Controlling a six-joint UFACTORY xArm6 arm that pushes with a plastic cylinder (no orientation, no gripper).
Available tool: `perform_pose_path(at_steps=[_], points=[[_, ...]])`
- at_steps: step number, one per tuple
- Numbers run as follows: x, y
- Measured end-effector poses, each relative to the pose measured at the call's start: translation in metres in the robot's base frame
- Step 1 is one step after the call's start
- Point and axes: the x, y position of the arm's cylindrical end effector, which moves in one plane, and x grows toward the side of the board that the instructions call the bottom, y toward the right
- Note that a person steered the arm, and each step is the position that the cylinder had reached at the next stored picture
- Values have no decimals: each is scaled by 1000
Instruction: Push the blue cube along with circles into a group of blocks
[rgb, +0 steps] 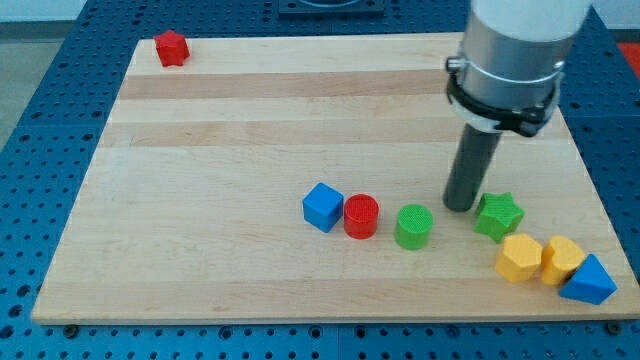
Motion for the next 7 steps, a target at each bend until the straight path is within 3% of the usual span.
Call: perform_pose_path(at_steps=[3,4,5,6,7], points=[[28,28],[20,28],[-32,4],[-80,-70],[-93,-185]])
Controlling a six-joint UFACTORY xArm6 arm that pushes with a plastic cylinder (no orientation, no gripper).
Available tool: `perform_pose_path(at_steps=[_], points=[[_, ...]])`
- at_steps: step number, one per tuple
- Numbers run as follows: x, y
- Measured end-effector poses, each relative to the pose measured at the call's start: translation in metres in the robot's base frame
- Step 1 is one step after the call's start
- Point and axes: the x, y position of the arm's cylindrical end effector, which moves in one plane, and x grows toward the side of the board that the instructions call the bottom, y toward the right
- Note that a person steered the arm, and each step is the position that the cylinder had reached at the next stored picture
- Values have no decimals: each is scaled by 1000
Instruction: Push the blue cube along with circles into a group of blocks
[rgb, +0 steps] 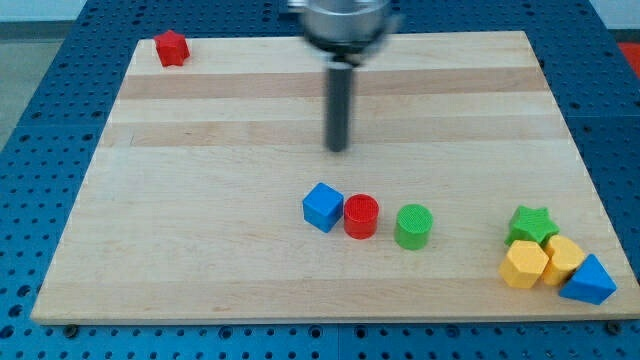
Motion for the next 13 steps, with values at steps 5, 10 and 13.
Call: perform_pose_path(at_steps=[5,10,13], points=[[102,11],[135,135],[131,174]])
